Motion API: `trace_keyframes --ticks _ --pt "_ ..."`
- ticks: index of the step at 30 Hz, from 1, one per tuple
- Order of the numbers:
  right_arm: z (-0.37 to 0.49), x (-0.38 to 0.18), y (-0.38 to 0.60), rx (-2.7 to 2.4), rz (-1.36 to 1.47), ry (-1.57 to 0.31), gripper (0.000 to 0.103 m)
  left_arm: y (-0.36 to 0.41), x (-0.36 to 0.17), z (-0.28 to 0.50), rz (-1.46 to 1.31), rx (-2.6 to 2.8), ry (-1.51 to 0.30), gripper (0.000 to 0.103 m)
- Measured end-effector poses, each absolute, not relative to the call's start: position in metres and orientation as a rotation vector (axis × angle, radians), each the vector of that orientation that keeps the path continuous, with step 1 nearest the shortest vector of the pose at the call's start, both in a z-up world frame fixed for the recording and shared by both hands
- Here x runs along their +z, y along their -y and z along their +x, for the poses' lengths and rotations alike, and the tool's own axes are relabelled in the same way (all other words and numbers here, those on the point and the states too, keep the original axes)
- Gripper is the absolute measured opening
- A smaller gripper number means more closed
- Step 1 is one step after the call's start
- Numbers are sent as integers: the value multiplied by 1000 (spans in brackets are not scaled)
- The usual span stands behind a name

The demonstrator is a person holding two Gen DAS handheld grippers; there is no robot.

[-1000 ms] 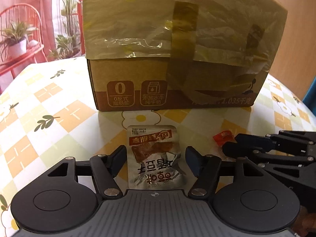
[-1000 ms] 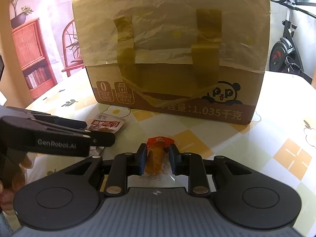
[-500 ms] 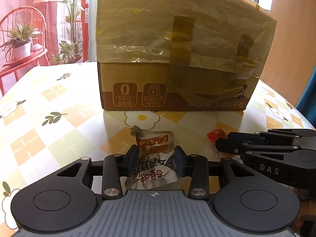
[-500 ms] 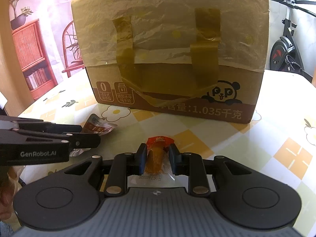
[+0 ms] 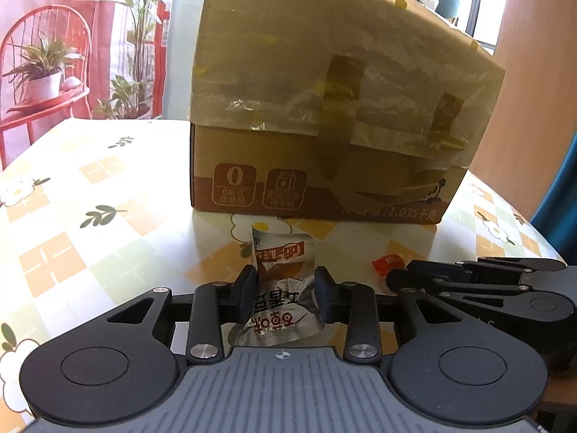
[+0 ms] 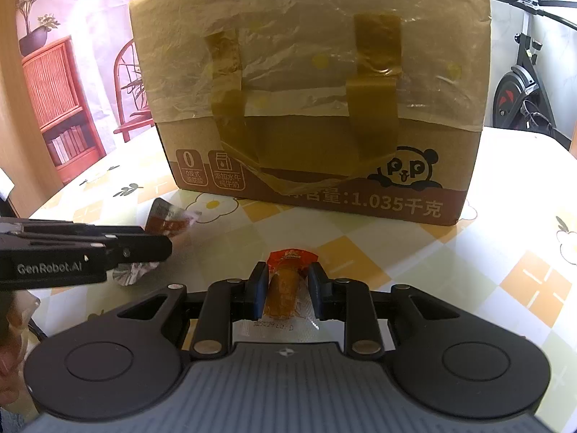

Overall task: Organize snacks
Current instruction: 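Grasp the silver jerky pouch with left while right grasps the red sausage, then carry both snacks over the box and open both grippers to drop them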

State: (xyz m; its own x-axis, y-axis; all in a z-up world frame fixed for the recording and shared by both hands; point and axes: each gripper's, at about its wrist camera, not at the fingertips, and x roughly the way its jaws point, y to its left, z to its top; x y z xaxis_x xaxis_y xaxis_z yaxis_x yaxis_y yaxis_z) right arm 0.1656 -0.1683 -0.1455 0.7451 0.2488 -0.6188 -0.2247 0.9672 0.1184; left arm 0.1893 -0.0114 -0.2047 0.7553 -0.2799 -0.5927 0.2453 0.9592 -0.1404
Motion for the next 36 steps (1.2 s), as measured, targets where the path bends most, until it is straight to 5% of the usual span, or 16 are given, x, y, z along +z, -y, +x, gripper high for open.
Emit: trace_keyframes --ticks 16,22,36 --pt "169 -147 159 255 -22 -702 34 10 -204 187 -48 -288 -645 37" --pt "167 -147 154 263 -63 -697 29 6 -198 184 -50 -291 -618 37" --pt "153 -87 170 267 18 -494 29 -7 -125 177 -35 -304 -385 37"
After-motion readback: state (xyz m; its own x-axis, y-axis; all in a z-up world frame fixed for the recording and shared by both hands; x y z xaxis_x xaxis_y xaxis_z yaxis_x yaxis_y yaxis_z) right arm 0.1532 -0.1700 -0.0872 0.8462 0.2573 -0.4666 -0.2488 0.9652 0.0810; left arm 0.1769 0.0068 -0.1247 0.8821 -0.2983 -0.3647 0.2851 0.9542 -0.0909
